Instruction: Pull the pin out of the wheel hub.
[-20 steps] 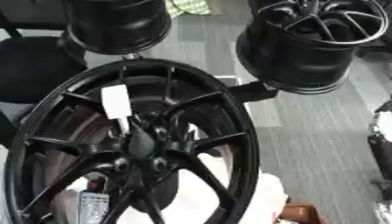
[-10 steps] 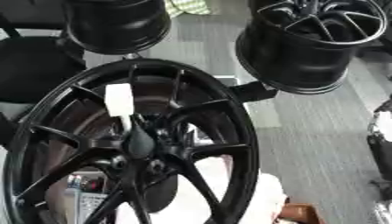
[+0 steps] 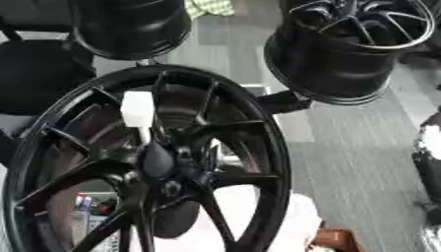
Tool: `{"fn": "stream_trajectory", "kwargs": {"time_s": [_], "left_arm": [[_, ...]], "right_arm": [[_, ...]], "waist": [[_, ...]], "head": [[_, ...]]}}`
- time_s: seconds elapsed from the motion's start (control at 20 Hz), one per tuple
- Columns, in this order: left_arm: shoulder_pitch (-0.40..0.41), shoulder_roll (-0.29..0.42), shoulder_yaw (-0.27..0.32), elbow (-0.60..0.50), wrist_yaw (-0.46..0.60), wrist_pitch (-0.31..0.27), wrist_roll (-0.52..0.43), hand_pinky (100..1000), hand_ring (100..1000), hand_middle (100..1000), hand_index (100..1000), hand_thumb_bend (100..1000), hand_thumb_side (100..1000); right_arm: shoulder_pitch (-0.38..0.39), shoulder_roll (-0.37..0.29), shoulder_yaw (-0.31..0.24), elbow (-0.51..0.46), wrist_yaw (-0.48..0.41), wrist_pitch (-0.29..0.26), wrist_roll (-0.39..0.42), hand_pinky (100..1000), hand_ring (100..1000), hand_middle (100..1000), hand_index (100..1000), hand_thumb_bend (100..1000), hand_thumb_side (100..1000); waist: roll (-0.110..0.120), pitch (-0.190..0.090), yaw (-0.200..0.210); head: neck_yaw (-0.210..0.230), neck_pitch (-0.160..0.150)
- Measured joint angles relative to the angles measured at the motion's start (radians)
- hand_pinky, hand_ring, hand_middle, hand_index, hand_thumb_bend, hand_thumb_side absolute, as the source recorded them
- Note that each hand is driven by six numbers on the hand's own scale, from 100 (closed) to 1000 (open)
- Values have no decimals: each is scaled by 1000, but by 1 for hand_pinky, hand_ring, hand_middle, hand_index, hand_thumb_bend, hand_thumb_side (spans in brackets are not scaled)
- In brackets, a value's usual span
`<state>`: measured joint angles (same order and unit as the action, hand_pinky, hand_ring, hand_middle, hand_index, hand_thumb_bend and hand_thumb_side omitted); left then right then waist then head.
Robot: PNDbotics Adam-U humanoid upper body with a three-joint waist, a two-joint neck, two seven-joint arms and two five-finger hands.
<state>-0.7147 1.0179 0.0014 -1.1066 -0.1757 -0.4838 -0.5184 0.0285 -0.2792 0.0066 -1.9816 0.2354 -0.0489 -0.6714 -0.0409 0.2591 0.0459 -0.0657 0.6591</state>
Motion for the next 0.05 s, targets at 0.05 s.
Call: {"fn": "stream_trajectory", "kwargs": {"time_s": [0.05], "left_arm": [[1,2,-3,-54,52,-1,-12,788,763,727,796,100,288]], "right_arm": [[1,-3,0,0,1,-2,0,867,780,592,710,100,457]], "waist": [[-1,0,2]], "head": [[0,0]]}}
